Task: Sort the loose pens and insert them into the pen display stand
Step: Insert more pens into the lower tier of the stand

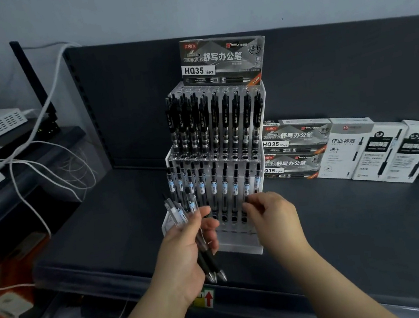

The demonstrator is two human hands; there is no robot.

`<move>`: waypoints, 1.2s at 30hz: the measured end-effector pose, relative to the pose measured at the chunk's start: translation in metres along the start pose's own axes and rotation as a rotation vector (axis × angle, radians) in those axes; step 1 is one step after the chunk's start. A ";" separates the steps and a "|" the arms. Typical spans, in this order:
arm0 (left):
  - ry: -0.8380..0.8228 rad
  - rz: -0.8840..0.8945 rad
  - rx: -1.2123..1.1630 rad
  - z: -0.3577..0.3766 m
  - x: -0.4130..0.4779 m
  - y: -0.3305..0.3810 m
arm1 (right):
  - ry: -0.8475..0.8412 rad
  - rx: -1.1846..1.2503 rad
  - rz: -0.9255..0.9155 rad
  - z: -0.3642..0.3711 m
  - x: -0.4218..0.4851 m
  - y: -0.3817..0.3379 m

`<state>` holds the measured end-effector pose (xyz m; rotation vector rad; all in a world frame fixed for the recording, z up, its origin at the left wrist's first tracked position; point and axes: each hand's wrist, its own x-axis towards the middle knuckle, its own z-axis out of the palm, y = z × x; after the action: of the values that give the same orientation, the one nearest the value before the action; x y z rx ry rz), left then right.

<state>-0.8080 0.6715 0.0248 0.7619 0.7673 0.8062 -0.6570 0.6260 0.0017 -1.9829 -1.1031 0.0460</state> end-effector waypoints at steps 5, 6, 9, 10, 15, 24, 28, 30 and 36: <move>-0.008 0.002 -0.021 0.004 -0.001 -0.002 | 0.020 -0.019 -0.042 0.002 0.002 0.002; -0.004 -0.001 -0.022 0.005 -0.002 -0.002 | 0.013 -0.021 -0.040 0.003 0.002 0.002; 0.001 -0.010 -0.015 0.005 -0.004 -0.003 | 0.007 0.024 -0.002 0.002 -0.002 0.001; 0.001 -0.012 -0.014 0.005 -0.004 -0.003 | 0.026 0.080 0.022 -0.001 -0.005 0.000; -0.052 -0.021 0.009 0.006 -0.008 -0.005 | -0.172 0.437 0.049 -0.015 -0.027 -0.025; -0.189 -0.029 0.092 0.009 -0.016 -0.010 | -0.501 0.743 0.121 -0.021 -0.038 -0.032; -0.173 -0.081 0.105 0.005 -0.013 -0.001 | -0.293 0.680 0.119 -0.027 -0.028 -0.027; -0.119 -0.090 0.090 0.001 -0.011 0.006 | -0.056 0.593 0.148 -0.030 -0.017 -0.018; -0.061 -0.122 0.086 -0.011 -0.010 0.004 | 0.143 0.419 0.160 -0.027 0.000 -0.003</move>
<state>-0.8232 0.6685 0.0259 0.8053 0.7901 0.6409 -0.6485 0.6087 0.0211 -1.6630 -0.7679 0.2004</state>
